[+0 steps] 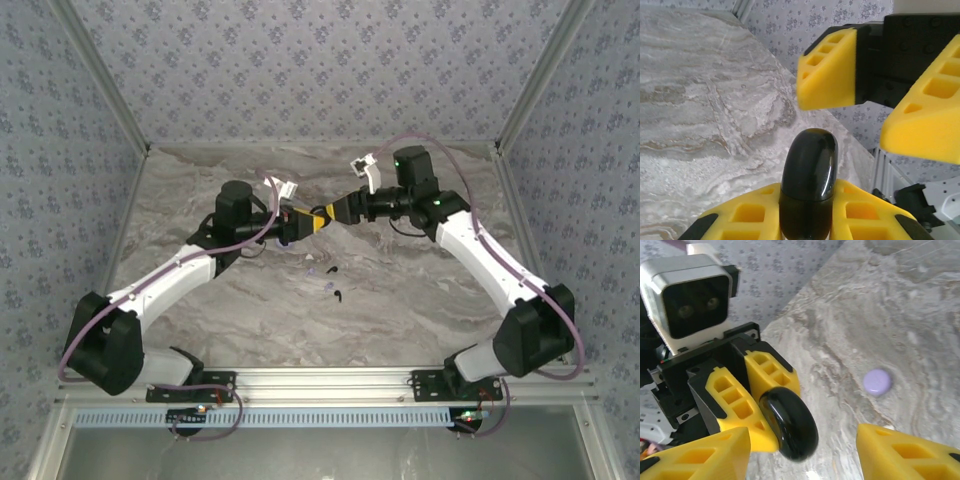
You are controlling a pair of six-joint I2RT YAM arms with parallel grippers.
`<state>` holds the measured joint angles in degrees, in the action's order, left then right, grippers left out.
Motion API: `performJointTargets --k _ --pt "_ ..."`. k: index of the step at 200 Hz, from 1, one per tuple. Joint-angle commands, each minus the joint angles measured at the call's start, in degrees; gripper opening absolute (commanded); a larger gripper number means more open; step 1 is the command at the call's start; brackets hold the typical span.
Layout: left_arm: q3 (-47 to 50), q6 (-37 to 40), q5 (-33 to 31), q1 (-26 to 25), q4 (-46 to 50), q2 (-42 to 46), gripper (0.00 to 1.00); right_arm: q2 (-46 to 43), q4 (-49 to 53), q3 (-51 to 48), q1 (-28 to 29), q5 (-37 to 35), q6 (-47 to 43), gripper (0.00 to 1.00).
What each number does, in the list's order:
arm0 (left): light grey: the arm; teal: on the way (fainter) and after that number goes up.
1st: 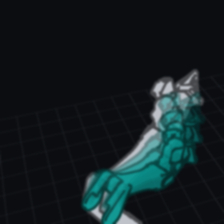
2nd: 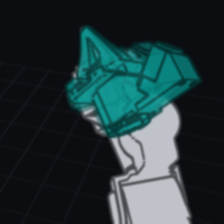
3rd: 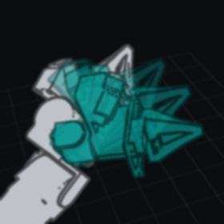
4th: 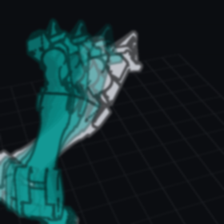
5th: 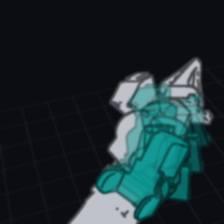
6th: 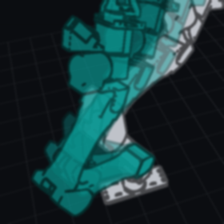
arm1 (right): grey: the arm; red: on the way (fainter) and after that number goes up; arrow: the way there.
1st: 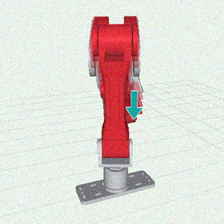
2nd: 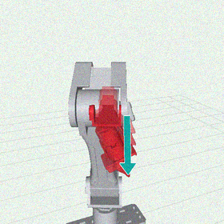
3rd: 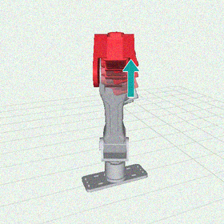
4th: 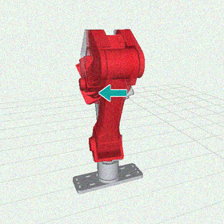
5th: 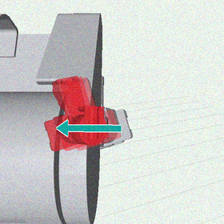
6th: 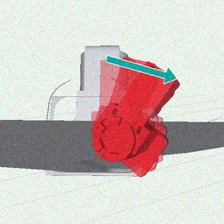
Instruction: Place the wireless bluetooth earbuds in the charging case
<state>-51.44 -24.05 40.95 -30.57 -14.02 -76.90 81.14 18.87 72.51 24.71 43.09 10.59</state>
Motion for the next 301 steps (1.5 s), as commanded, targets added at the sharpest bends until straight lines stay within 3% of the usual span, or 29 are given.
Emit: performJointTargets --k 1,26,54,132,301 --pt "2.2 12.6 -0.6 -1.1 -5.3 2.6 0.15 -3.1 4.9 0.4 0.4 -6.2 -3.1 0.61" --pt "3.7 22.6 0.4 -1.7 -6.0 3.3 0.15 -4.6 7.2 0.5 0.5 -7.1 -5.5 0.63" --pt "3.3 26.2 1.5 -1.7 -5.9 3.1 0.15 -5.1 11.2 1.3 1.1 -6.4 -8.8 0.64" --pt "3.7 25.4 5.4 -2.8 -10.4 2.2 0.15 -4.9 15.3 2.3 5.0 -7.4 -13.5 0.66" --pt "3.9 28.4 7.1 -5.2 -7.1 3.6 0.14 -4.6 13.0 2.3 4.0 -18.5 -9.7 0.66"
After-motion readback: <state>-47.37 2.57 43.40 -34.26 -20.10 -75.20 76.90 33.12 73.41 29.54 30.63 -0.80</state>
